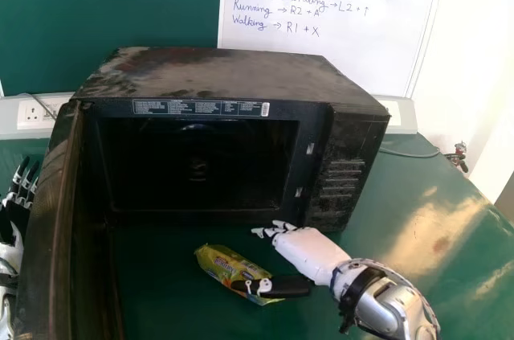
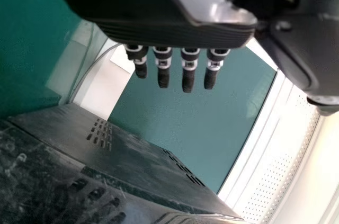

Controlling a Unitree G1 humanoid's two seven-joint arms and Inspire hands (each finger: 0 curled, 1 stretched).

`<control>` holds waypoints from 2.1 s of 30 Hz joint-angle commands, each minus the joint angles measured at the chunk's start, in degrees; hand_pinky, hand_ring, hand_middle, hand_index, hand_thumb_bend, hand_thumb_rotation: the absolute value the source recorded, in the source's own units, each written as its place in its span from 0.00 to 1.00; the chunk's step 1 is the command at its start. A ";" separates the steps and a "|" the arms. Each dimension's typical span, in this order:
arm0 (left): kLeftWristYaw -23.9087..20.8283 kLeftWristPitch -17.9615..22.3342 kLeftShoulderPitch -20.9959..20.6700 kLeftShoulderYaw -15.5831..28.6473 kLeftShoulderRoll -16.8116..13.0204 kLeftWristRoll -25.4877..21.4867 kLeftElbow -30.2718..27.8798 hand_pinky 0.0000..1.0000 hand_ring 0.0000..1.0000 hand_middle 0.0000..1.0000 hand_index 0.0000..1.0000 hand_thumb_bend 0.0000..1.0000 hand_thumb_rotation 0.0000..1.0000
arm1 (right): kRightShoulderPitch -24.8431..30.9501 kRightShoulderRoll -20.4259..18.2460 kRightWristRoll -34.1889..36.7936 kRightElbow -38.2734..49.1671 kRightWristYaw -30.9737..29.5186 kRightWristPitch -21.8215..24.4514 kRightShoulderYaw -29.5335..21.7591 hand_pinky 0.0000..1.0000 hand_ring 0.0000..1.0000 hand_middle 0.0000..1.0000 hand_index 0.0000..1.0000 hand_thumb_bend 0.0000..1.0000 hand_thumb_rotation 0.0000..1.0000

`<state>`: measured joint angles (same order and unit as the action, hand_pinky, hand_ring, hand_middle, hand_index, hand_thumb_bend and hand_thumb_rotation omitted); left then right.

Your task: Put biscuit inside oven

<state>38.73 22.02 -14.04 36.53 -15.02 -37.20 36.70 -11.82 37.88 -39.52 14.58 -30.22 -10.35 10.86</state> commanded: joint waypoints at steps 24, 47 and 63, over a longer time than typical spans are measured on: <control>0.01 0.58 2.01 -0.49 2.29 0.06 2.30 0.14 0.45 0.65 0.84 0.13 0.00 | -3.62 0.73 -1.63 -1.35 -2.69 -0.82 2.73 0.73 0.91 0.93 0.97 1.00 0.56; -0.52 0.36 2.57 -0.62 2.90 0.10 1.14 0.11 0.45 0.64 0.84 0.13 0.00 | -7.19 0.69 -7.69 -4.99 -6.31 0.11 8.81 0.71 0.90 0.92 0.95 1.00 0.50; 0.00 0.19 2.37 -0.62 2.76 -0.01 1.46 0.14 0.45 0.64 0.83 0.13 0.00 | -9.93 0.81 -9.63 -8.53 -7.14 -0.44 10.37 0.72 0.91 0.94 0.95 1.00 0.47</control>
<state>38.71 22.45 -13.96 36.52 -14.48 -37.21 36.22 -21.53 38.27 -48.70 6.96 -37.18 -10.65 20.46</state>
